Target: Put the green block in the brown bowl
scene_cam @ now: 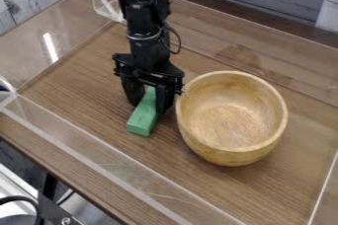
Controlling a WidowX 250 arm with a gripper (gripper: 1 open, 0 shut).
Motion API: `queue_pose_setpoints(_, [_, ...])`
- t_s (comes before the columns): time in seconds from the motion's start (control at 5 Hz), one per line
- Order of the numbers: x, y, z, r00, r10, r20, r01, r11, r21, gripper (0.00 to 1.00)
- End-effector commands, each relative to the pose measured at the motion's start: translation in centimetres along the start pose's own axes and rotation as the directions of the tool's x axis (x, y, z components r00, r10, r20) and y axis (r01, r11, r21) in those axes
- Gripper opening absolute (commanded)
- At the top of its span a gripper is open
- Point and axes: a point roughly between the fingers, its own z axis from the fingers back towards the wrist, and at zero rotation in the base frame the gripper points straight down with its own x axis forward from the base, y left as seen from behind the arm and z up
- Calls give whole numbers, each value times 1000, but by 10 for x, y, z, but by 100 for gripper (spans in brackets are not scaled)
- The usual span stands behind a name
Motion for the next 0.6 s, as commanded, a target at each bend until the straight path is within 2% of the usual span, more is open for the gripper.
queue_pose_setpoints(0.0, [8, 0, 10, 999, 1, 37, -1, 1000, 6, 0])
queue_pose_setpoints(0.4, [10, -2, 24, 999, 2, 51, -1, 1000, -15, 0])
